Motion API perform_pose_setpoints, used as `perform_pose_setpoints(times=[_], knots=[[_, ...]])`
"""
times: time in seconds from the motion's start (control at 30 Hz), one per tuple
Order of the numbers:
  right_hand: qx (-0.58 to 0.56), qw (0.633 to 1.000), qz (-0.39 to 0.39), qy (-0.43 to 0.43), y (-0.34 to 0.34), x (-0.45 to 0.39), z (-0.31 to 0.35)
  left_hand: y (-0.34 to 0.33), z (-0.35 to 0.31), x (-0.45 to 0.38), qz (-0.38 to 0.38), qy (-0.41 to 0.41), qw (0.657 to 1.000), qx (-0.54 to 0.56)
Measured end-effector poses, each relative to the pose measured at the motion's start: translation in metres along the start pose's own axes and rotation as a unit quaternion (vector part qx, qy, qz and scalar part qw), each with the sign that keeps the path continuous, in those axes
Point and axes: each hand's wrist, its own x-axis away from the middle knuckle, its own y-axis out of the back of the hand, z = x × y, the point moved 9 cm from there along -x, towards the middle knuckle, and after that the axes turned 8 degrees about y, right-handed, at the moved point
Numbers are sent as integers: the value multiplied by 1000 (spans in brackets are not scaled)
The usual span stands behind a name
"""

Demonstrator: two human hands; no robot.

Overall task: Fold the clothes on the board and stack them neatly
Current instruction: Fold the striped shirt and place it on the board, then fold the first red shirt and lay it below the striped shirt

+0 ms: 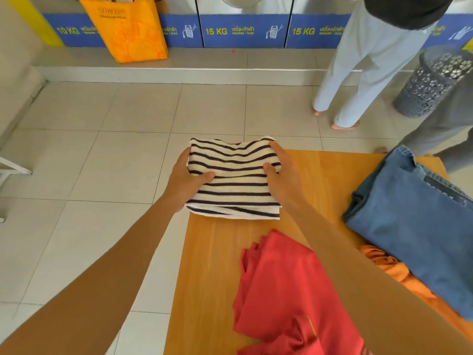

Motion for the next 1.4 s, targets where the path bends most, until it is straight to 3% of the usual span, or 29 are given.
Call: perform_pose_setpoints(times=[0.37, 0.53, 0.7, 0.93, 1.07, 1.27, 1.4], knots=[[121, 992, -21, -42, -18, -42, -57, -22, 24, -57, -112, 17, 986, -118], [107, 992, -1, -69, -4, -17, -47, -12, 46, -26, -131, 50, 983, -119], [14, 993, -66, -94, 46, 62, -33, 2, 73, 60, -202, 46, 970, -130], [-5, 985, -81, -152, 75, 217, -44, -56, 118, 203, -63, 17, 989, -133], [13, 981, -103, -164, 84, 278, -50, -93, 146, 237, 35, 88, 989, -114], [125, 962, -150, -192, 123, 324, -61, -116, 122, 218, -4, 46, 975, -216], [156, 948, -105, -256, 126, 330, -81, -139, 112, 205, 29, 56, 973, -221]])
